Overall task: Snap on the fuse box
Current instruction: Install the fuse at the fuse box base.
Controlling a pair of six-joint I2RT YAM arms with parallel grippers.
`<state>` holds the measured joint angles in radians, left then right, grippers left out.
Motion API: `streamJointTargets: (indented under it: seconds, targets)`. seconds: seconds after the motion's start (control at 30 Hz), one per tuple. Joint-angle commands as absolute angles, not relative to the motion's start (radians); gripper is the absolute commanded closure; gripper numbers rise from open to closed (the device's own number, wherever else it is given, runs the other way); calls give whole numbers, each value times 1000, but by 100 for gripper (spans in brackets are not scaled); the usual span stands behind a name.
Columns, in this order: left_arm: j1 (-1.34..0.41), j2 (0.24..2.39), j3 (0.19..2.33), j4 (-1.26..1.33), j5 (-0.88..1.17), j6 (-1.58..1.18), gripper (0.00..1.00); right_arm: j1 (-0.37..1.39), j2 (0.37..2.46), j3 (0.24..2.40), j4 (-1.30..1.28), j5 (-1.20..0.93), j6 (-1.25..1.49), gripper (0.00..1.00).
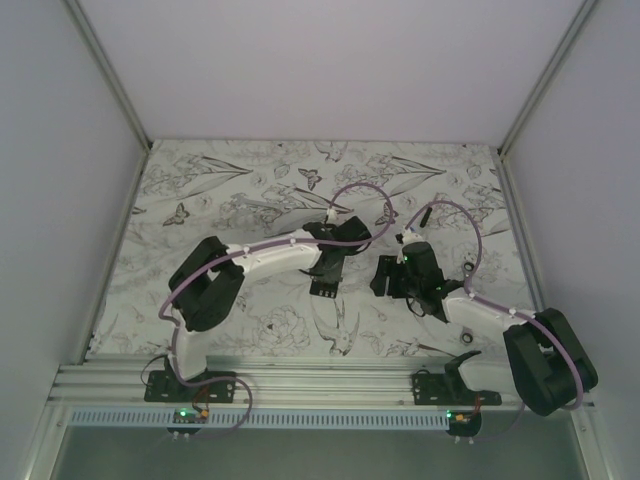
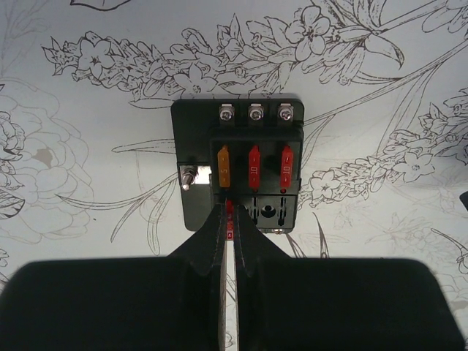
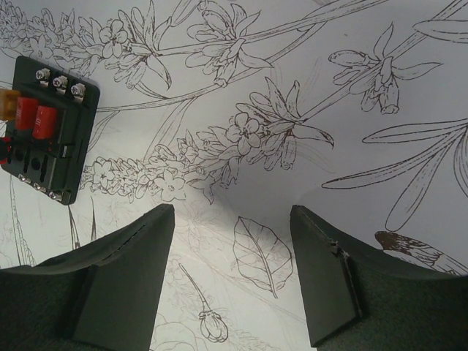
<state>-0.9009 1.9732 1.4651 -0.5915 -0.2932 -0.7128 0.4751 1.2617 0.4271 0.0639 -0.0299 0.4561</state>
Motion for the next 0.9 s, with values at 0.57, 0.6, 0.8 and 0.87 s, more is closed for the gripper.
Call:
streamJointTargets:
  seconds: [0.57,0.6,0.8,0.87]
  targets:
    - [-882,1907,1249,-482,-261,-745,100,474,1278,470,79,-41,439,29]
    - [-882,1900,1234,-473,-261,-747,100,474,1278,471,79,-41,439,29]
    - [-884,1877,1186,-437,-253,-757,100,474,1277,470,75,-38,438,29]
    - [-884,1873,1172,-435,-253,-762,100,474,1276,471,77,-38,437,29]
